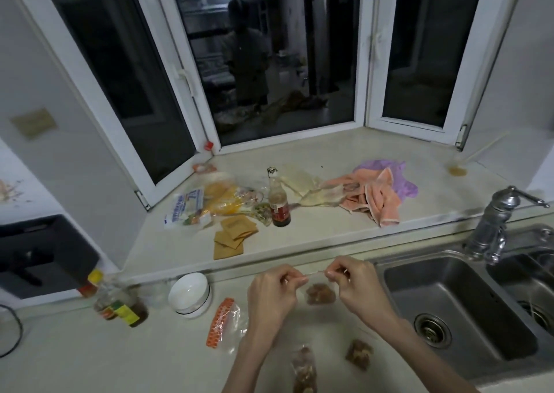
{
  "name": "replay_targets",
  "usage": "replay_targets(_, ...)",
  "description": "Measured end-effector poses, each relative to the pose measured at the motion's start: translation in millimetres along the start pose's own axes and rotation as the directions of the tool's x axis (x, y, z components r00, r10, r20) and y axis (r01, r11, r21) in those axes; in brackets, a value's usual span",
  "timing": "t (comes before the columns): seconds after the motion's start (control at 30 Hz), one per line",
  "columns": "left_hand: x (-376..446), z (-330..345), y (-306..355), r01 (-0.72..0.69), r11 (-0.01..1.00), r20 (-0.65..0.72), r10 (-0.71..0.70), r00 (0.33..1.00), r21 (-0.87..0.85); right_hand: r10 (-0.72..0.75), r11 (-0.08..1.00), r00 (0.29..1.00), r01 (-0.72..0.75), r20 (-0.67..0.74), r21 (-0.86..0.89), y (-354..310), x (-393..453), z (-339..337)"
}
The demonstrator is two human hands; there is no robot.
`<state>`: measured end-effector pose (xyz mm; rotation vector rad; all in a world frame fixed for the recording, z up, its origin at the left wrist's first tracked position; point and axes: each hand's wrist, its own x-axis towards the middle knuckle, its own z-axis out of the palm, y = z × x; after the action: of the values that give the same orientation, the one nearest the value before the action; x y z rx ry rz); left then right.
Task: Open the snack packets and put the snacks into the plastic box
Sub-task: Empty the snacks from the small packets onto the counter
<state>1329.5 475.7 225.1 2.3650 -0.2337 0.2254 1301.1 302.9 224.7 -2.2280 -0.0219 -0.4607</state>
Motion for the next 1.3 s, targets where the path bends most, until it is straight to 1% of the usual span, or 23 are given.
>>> replay_targets(0.1, 7, 0, 1, 0.012, 0.996, 0.026, -0.010, 1.000, -0.083, 0.016, 1.000, 1.000, -0.016, -0.008, 0.025, 0, 6, -2)
replay_targets(0.17, 11, 0, 2, 0.026, 0.978, 0.053, -0.015, 0.998, -0.206, 0.073, 0.994, 0.997, -0.071, -0.021, 0.084, -1, 14, -6)
replay_targets(0.23, 14, 1, 1, 0.029, 0.932, 0.079, -0.001, 0.997, -0.361, 0.100, 0.985, 0.995, -0.098, -0.011, 0.141, -2, 22, -9)
replay_targets(0.3, 12, 0, 4, 0.046, 0.850, 0.126, 0.024, 0.992, -0.524, 0.086, 0.977, 0.996, -0.088, 0.020, 0.195, -5, 25, -11)
replay_targets(0.33, 11, 1, 6, 0.057, 0.816, 0.144, 0.033, 0.989, -0.575, 0.071, 0.973, 0.997, -0.077, 0.037, 0.217, -7, 26, -10)
replay_targets(0.43, 8, 5, 11, 0.104, 0.785, 0.173, 0.004, 0.985, -0.610, 0.048, 0.968, 0.997, -0.061, 0.060, 0.245, -5, 26, -8)
replay_targets(0.5, 6, 8, 14, 0.178, 0.730, 0.226, -0.033, 0.974, -0.660, 0.071, 0.960, 0.996, -0.085, 0.062, 0.267, -1, 24, -8)
replay_targets(0.57, 5, 11, 14, 0.234, 0.701, 0.278, -0.053, 0.959, -0.674, 0.099, 0.960, 0.994, -0.109, 0.055, 0.256, 3, 21, -6)
replay_targets(0.67, 4, 14, 11, 0.261, 0.717, 0.268, -0.106, 0.957, -0.646, 0.135, 0.957, 0.990, -0.140, 0.038, 0.253, 7, 15, -2)
replay_targets(0.7, 4, 14, 9, 0.289, 0.703, 0.265, -0.147, 0.953, -0.650, 0.148, 0.951, 0.988, -0.152, 0.036, 0.270, 8, 14, -1)
replay_targets(0.8, 5, 16, 5, 0.403, 0.596, 0.319, -0.247, 0.915, -0.695, 0.211, 0.919, 0.976, -0.219, 0.060, 0.329, 11, 11, 1)
replay_targets(0.87, 1, 21, 2, 0.435, 0.580, 0.353, -0.257, 0.900, -0.689, 0.255, 0.877, 0.960, -0.279, 0.113, 0.391, 11, 7, 4)
replay_targets(0.93, -5, 25, -2, 0.451, 0.569, 0.376, -0.252, 0.892, -0.688, 0.286, 0.808, 0.941, -0.339, 0.182, 0.482, 14, 1, 6)
replay_targets(1.03, -14, 32, -11, 0.481, 0.537, 0.396, -0.273, 0.877, -0.694, 0.251, 0.700, 0.909, -0.407, 0.331, 0.587, 22, -11, 6)
replay_targets(1.13, -26, 43, -15, 0.517, 0.494, 0.414, -0.310, 0.856, -0.699, 0.201, 0.665, 0.849, -0.484, 0.488, 0.568, 38, -31, 16)
replay_targets(1.2, -38, 51, -19, 0.544, 0.484, 0.425, -0.340, 0.839, -0.686, 0.209, 0.663, 0.807, -0.532, 0.552, 0.527, 52, -48, 29)
replay_targets(1.27, -50, 58, -25, 0.574, 0.506, 0.437, -0.372, 0.819, -0.644, 0.297, 0.690, 0.779, -0.575, 0.552, 0.440, 68, -69, 42)
replay_targets(1.3, -56, 60, -30, 0.594, 0.509, 0.451, -0.386, 0.805, -0.623, 0.366, 0.676, 0.767, -0.608, 0.528, 0.415, 77, -79, 48)
